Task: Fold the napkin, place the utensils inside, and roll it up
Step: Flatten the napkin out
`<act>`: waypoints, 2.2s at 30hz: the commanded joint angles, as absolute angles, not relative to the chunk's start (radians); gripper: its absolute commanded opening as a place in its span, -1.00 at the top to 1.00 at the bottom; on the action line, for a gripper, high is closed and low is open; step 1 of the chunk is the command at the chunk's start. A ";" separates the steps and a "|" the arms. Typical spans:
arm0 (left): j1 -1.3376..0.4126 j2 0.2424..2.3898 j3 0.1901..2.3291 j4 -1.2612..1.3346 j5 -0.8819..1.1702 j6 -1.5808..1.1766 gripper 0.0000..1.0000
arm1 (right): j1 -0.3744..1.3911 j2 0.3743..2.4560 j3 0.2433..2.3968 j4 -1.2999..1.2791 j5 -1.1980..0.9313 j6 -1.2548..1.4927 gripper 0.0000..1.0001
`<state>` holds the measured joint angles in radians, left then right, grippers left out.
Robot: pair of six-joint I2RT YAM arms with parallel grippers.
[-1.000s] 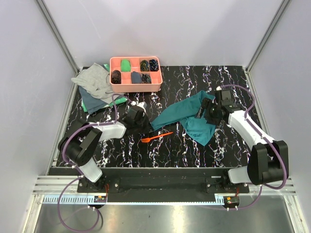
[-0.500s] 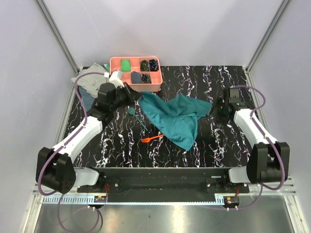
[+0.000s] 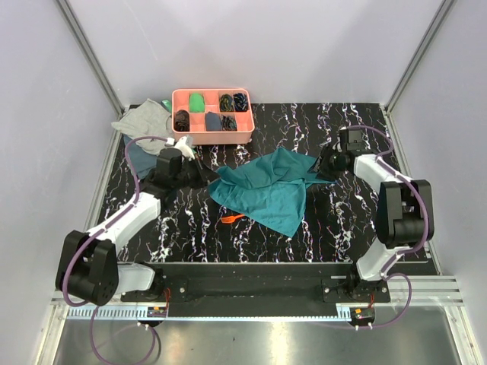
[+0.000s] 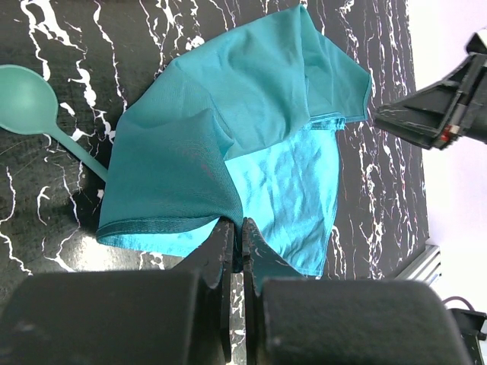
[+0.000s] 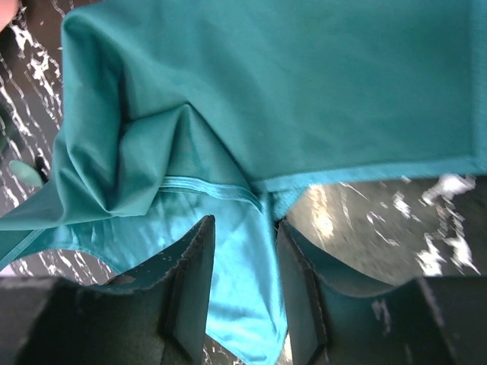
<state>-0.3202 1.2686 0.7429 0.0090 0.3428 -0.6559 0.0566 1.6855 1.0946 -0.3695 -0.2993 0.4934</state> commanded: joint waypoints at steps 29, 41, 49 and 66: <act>-0.304 1.246 0.787 -0.021 0.382 -0.601 1.00 | 0.152 1.810 1.150 -0.287 -0.151 0.403 0.91; -0.305 1.200 0.920 -0.124 0.333 -0.529 1.00 | 0.152 1.508 1.213 -0.529 0.053 0.331 1.00; -0.308 1.173 1.109 -0.144 0.379 -0.508 1.00 | 0.152 1.316 1.414 -0.644 0.225 0.232 1.00; -0.463 1.134 1.661 -0.313 0.383 -0.492 1.00 | 0.152 1.120 2.044 -0.831 0.212 0.041 1.00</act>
<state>-0.4484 1.1507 1.5742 -0.3111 0.3569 -0.4789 0.1459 1.0969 1.9141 -0.7521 0.2173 0.0978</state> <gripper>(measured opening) 0.027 0.010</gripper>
